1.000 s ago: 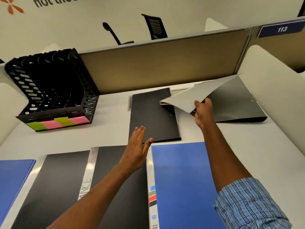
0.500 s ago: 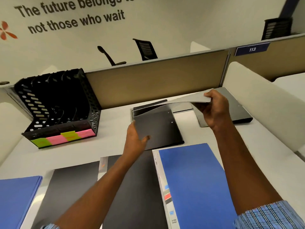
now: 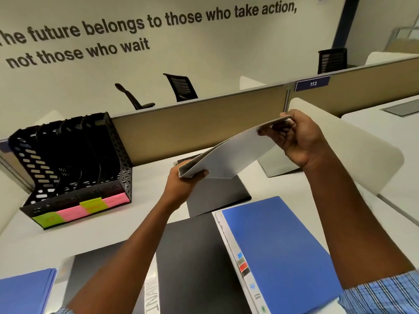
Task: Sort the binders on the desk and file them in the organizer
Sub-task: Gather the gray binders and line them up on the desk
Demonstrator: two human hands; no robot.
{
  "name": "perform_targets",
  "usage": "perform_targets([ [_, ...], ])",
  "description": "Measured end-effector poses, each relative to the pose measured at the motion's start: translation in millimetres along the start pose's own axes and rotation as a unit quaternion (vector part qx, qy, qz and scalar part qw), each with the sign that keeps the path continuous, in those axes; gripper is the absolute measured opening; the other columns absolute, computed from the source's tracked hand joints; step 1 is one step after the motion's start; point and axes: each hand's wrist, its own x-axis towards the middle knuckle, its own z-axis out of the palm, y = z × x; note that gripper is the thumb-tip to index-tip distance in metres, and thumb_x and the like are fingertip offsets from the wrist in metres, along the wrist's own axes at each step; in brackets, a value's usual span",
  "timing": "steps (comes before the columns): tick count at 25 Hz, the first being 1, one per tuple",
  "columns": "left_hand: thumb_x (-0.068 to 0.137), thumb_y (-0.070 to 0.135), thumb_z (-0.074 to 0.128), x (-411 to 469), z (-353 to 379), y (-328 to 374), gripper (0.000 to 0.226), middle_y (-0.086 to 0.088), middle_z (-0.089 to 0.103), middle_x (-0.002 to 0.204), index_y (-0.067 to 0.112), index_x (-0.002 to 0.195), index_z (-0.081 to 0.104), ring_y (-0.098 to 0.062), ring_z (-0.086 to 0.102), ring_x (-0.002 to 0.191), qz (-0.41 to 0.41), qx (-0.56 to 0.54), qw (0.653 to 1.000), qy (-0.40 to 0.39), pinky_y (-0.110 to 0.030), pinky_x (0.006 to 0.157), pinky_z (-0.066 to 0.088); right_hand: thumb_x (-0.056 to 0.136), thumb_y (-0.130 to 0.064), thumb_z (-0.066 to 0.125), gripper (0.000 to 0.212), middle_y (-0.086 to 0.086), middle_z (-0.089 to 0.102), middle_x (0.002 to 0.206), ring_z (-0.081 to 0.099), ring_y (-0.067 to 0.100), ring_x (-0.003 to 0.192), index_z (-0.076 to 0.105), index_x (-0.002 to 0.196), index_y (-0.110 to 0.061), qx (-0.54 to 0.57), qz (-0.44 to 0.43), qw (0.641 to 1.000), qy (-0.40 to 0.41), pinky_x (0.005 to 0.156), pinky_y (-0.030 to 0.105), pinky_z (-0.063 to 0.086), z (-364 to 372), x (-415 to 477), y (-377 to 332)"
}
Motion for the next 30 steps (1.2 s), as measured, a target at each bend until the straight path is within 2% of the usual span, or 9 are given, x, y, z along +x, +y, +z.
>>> perform_targets([
  [5,0.074,0.011,0.079,9,8,10,0.028,0.016,0.073,0.082,0.035,0.086,0.07,-0.005,0.069,0.079,-0.086,-0.153,0.982,0.075,-0.038,0.074,0.058,0.097,-0.051,0.04,0.049,0.02,0.066,0.105,0.07,0.031,0.094,0.051,0.11,-0.005,-0.074,-0.009,0.997,-0.008,0.076,0.038,0.059,-2,7,-1],
  [8,0.075,0.007,0.077,11,12,16,0.025,0.002,0.074,0.092,0.023,0.093,0.069,-0.025,0.07,0.09,-0.111,-0.245,0.958,0.1,-0.047,0.071,0.058,0.097,-0.045,0.046,0.041,0.011,0.064,0.104,0.067,0.024,0.092,0.053,0.111,-0.007,-0.21,-0.061,0.973,0.079,0.077,0.035,0.057,-28,14,19],
  [12,0.081,0.007,0.07,20,16,21,0.026,-0.008,0.072,0.099,0.013,0.104,0.061,-0.031,0.07,0.09,-0.149,-0.324,0.925,0.132,-0.049,0.065,0.057,0.092,-0.036,0.058,0.034,0.012,0.064,0.103,0.061,0.026,0.091,0.056,0.105,-0.005,-0.349,-0.053,0.914,0.198,0.086,0.043,0.05,-87,15,72],
  [14,0.083,0.006,0.068,24,18,23,0.024,-0.007,0.073,0.094,0.01,0.105,0.059,-0.031,0.071,0.085,-0.165,-0.352,0.909,0.149,-0.048,0.062,0.057,0.09,-0.038,0.06,0.034,0.01,0.063,0.11,0.059,0.025,0.092,0.054,0.109,-0.01,-0.363,-0.024,0.9,0.239,0.083,0.039,0.048,-111,11,92],
  [16,0.083,0.005,0.067,26,22,25,0.025,-0.009,0.072,0.093,0.008,0.107,0.058,-0.03,0.072,0.082,-0.179,-0.368,0.898,0.161,-0.049,0.062,0.057,0.092,-0.04,0.057,0.036,0.009,0.061,0.113,0.06,0.022,0.09,0.049,0.114,-0.013,-0.303,0.001,0.917,0.258,0.084,0.039,0.051,-128,11,101],
  [19,0.084,0.006,0.067,25,33,26,0.027,-0.01,0.071,0.094,0.008,0.11,0.057,-0.031,0.072,0.081,-0.191,-0.372,0.892,0.169,-0.049,0.063,0.057,0.096,-0.039,0.052,0.043,0.016,0.057,0.119,0.066,0.029,0.096,0.044,0.127,-0.011,-0.089,0.024,0.981,0.171,0.082,0.041,0.056,-135,12,94],
  [21,0.084,0.007,0.067,25,40,29,0.024,-0.009,0.073,0.086,0.008,0.107,0.059,-0.031,0.072,0.08,-0.204,-0.373,0.889,0.171,-0.046,0.061,0.058,0.095,-0.036,0.053,0.041,0.015,0.057,0.121,0.067,0.034,0.099,0.042,0.13,-0.018,0.007,-0.001,0.996,0.092,0.08,0.045,0.057,-133,12,85],
  [26,0.083,0.012,0.068,31,56,46,0.007,-0.007,0.071,0.074,0.01,0.087,0.062,-0.018,0.071,0.061,-0.244,-0.353,0.881,0.2,-0.026,0.05,0.055,0.075,-0.037,0.066,0.033,-0.005,0.067,0.099,0.066,0.027,0.093,0.059,0.103,-0.02,-0.044,-0.135,0.989,-0.032,0.071,0.035,0.059,-122,9,56],
  [30,0.084,0.01,0.066,34,70,59,0.009,-0.011,0.069,0.063,0.007,0.079,0.06,-0.022,0.069,0.051,-0.283,-0.376,0.858,0.206,-0.019,0.043,0.052,0.075,-0.023,0.067,0.034,0.005,0.062,0.096,0.068,0.021,0.089,0.051,0.105,-0.019,-0.119,-0.226,0.963,-0.088,0.072,0.03,0.059,-124,10,27],
])
